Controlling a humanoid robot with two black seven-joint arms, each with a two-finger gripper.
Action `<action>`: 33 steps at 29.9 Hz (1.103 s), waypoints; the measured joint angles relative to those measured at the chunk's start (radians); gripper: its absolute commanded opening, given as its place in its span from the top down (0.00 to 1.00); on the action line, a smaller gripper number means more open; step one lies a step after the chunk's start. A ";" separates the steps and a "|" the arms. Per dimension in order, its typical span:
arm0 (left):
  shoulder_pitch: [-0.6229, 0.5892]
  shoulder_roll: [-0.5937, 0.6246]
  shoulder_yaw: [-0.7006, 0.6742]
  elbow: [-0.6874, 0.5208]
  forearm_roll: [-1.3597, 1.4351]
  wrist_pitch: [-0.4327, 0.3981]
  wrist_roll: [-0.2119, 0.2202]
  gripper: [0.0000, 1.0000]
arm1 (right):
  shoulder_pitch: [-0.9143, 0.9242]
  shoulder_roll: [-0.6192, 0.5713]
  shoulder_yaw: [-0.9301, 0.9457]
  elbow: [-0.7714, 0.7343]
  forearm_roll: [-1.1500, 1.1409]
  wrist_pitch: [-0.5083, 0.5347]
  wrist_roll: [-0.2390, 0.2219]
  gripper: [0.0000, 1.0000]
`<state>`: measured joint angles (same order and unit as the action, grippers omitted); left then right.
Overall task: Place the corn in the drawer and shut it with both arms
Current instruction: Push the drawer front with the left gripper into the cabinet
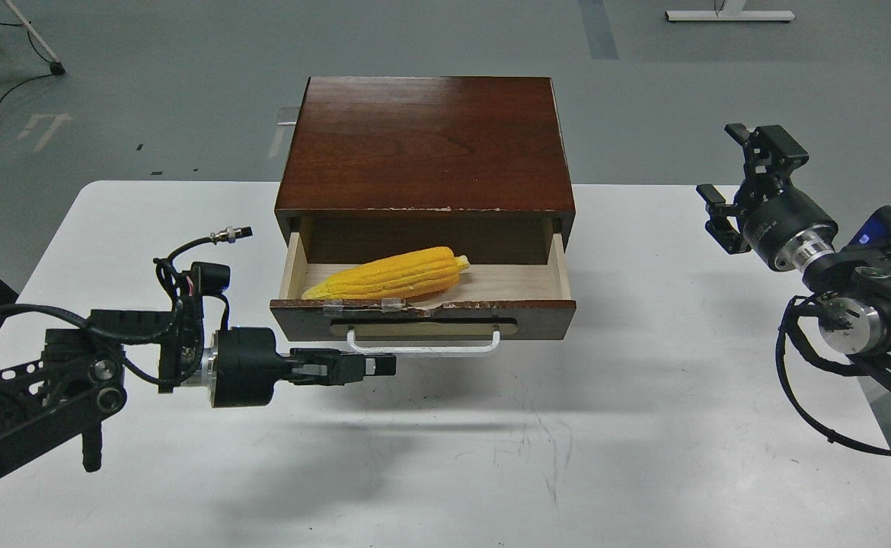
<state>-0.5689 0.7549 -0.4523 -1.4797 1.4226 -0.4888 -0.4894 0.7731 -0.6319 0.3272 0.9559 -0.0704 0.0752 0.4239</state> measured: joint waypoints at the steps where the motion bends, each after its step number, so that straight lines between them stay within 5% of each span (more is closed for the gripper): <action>1: -0.001 -0.003 0.000 0.007 0.000 0.000 0.000 1.00 | 0.000 0.000 0.000 0.000 0.000 0.000 0.000 0.06; 33: -0.145 -0.172 0.000 0.274 -0.002 0.000 0.001 1.00 | -0.008 -0.013 -0.007 0.000 0.000 0.001 -0.002 0.06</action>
<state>-0.7141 0.5830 -0.4528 -1.2056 1.4204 -0.4887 -0.4887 0.7655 -0.6444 0.3203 0.9559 -0.0706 0.0761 0.4218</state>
